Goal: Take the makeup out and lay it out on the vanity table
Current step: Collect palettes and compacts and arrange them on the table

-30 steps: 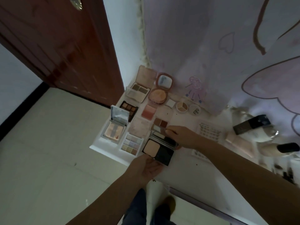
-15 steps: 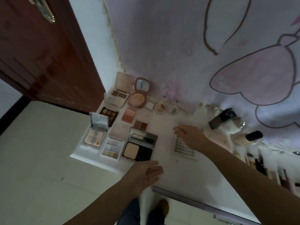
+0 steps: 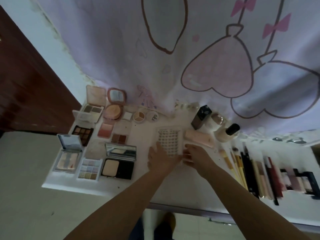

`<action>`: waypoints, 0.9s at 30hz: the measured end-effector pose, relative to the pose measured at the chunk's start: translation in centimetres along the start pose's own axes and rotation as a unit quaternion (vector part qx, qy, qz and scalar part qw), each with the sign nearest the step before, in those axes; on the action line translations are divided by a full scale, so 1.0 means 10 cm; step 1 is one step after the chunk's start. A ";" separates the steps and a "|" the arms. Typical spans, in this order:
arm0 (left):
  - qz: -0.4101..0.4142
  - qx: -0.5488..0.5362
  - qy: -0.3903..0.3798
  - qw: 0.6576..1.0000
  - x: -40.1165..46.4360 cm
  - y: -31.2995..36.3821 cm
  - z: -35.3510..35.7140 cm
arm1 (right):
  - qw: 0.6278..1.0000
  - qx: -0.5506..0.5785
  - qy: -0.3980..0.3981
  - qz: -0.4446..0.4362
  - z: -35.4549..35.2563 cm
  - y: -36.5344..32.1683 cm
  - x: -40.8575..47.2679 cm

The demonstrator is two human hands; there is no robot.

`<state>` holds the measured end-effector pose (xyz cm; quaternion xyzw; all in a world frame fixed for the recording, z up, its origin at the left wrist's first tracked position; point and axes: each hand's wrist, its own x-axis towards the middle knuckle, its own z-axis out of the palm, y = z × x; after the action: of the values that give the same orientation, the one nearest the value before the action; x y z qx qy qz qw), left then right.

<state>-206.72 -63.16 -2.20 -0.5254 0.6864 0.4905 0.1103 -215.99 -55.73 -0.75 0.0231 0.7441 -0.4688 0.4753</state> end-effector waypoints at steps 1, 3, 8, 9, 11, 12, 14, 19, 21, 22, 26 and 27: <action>0.000 -0.007 -0.012 1.000 -0.03 0.00 0.00 | 1.000 -0.003 -0.018 -0.002 -0.01 0.00 -0.02; 0.000 -0.047 -0.051 0.998 -0.05 -0.03 -0.02 | 0.998 -0.033 -0.052 -0.020 -0.02 0.00 -0.07; 0.051 -0.207 -0.129 0.968 -0.19 -0.05 -0.17 | 0.986 0.050 -0.158 -0.011 -0.02 -0.08 -0.19; 0.072 -0.233 -0.145 0.959 -0.25 -0.02 -0.22 | 0.983 0.049 -0.176 -0.003 -0.01 -0.10 -0.20; 0.097 -0.282 -0.163 0.940 -0.31 0.00 -0.26 | 0.976 0.038 -0.216 0.006 -0.01 -0.16 -0.27; 0.100 -0.298 -0.165 0.935 -0.35 0.02 -0.30 | 0.971 0.034 -0.235 -0.003 -0.01 -0.20 -0.30; 0.100 -0.318 -0.167 0.928 -0.41 0.03 -0.38 | 0.963 0.027 -0.266 -0.034 -0.04 -0.26 -0.35; 0.137 -0.322 -0.174 0.920 -0.51 0.01 -0.50 | 0.955 0.017 -0.283 -0.085 0.00 -0.35 -0.43; 0.136 -0.338 -0.180 0.914 -0.51 -0.03 -0.55 | 0.956 0.027 -0.279 -0.088 0.00 -0.34 -0.45; 0.128 -0.354 -0.186 0.908 -0.51 -0.05 -0.60 | 0.955 0.045 -0.283 -0.081 -0.02 -0.33 -0.45; 0.116 -0.360 -0.224 0.898 -0.52 -0.08 -0.83 | 0.937 0.144 -0.314 -0.055 -0.15 -0.25 -0.45; 0.109 -0.360 -0.212 0.902 -0.51 -0.07 -0.91 | 0.938 0.170 -0.300 -0.046 -0.18 -0.22 -0.41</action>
<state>-200.63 -67.20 5.32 -0.3349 0.4761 0.8131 0.0022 -216.03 -53.94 3.93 -0.0728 0.4765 -0.5947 0.6434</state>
